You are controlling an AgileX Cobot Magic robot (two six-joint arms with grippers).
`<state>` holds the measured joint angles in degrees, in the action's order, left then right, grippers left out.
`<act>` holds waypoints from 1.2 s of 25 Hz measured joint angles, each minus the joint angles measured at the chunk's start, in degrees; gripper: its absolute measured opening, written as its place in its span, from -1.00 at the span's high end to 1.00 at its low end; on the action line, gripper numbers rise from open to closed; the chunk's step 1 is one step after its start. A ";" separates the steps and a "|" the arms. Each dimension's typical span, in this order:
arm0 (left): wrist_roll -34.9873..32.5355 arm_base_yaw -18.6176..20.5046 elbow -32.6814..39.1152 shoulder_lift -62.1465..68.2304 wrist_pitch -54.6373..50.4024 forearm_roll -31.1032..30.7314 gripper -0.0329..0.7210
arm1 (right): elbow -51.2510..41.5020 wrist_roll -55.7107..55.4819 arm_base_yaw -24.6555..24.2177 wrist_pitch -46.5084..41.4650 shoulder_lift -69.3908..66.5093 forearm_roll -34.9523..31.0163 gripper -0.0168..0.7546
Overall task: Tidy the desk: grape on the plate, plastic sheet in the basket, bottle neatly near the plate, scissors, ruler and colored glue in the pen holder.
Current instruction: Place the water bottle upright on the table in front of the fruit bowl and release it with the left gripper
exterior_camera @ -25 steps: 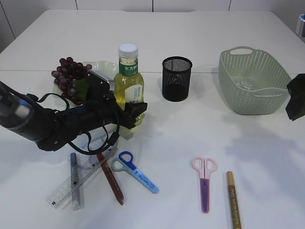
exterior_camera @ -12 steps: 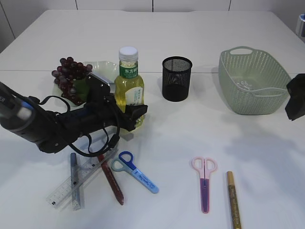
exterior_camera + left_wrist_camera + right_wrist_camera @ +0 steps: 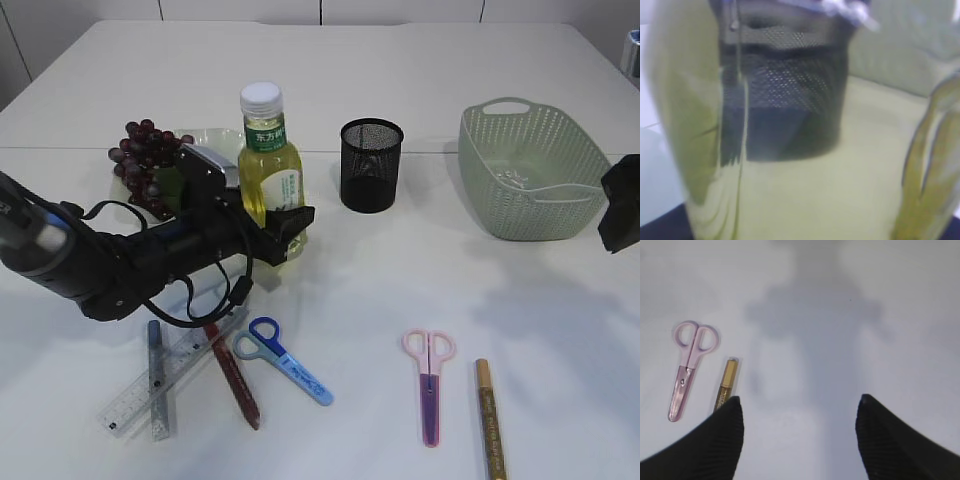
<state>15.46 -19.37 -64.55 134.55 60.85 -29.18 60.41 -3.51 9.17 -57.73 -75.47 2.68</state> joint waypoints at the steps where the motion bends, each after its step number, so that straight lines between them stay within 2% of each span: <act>1: -0.01 0.00 0.00 0.00 0.02 0.14 -0.44 | 0.00 0.00 0.00 0.00 0.00 0.00 -0.45; 14: -0.34 0.00 -0.44 -0.12 0.12 0.33 -0.61 | 0.00 -0.10 0.00 0.00 0.00 -0.35 -0.45; 30: -0.43 0.00 -0.57 -4.80 1.92 0.11 -0.63 | 0.00 -0.10 0.00 0.00 0.00 -0.48 -0.45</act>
<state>15.03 -19.37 -65.13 129.75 62.77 -29.07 60.41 -3.61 9.17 -57.73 -75.47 2.20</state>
